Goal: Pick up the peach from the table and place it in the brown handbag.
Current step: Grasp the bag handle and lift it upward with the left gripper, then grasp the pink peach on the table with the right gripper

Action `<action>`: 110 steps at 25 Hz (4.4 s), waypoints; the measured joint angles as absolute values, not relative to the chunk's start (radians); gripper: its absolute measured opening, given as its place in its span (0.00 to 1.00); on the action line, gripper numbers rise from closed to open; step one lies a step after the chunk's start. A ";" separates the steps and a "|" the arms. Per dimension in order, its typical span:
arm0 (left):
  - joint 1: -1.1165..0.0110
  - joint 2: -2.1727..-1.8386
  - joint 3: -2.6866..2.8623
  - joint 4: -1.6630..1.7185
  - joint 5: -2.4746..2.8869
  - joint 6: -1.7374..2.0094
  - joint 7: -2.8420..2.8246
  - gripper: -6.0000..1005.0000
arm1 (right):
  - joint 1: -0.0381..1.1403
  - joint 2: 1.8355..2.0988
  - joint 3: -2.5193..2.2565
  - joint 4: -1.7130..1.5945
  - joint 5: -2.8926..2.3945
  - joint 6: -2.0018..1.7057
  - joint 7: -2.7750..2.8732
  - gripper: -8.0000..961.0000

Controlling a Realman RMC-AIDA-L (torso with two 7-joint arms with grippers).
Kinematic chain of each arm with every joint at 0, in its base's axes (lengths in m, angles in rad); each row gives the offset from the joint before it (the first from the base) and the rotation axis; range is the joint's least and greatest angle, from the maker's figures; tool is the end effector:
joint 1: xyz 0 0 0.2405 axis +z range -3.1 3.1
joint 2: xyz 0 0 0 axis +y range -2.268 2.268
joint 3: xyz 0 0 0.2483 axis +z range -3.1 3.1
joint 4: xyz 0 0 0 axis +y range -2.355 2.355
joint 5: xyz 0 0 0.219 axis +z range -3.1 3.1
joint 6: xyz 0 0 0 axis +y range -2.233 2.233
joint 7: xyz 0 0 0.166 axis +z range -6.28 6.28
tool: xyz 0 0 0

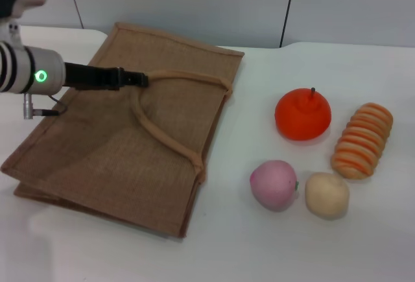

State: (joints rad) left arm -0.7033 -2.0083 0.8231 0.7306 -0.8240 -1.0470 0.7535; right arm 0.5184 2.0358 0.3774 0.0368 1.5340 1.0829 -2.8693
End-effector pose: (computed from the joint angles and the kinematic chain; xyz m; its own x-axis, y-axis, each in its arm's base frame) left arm -0.2678 0.4450 0.0217 0.4035 0.7756 0.4854 0.9064 -0.2663 -0.3279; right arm 0.3676 0.3734 0.0309 0.6448 -0.0055 -0.7643 -0.7623 0.0684 -0.6436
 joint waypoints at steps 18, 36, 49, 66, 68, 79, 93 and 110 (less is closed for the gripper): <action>-0.826 -1.967 0.837 0.514 -0.734 -0.929 0.720 0.79 | 0.526 2.037 0.388 0.039 1.534 1.083 -2.867 0.73; -0.877 -1.951 0.838 0.403 -0.713 -0.824 0.755 0.50 | 0.529 2.037 0.388 0.044 1.534 1.088 -2.867 0.73; -0.884 -1.953 0.834 0.390 -0.714 -0.773 0.749 0.24 | 0.529 2.037 0.388 0.045 1.534 1.090 -2.867 0.73; -0.684 -1.995 0.822 0.554 -1.260 -0.836 1.087 0.13 | 0.520 2.028 0.264 -0.059 1.394 1.163 -2.671 0.73; -0.648 -1.988 0.822 0.560 -1.388 -0.896 1.175 0.13 | 0.520 2.028 0.239 -0.108 1.334 1.206 -2.599 0.73; -0.556 -1.957 0.773 0.502 -1.765 -1.197 1.456 0.13 | 0.563 2.023 0.143 -0.393 0.828 1.541 -2.340 0.73; -0.569 -1.934 0.665 0.392 -1.804 -1.445 1.582 0.12 | 0.758 2.031 0.124 -0.324 0.388 1.519 -2.303 0.71; -0.576 -1.936 0.678 0.388 -1.793 -1.504 1.583 0.12 | 0.829 2.033 0.054 -0.199 0.311 1.274 -2.232 0.70</action>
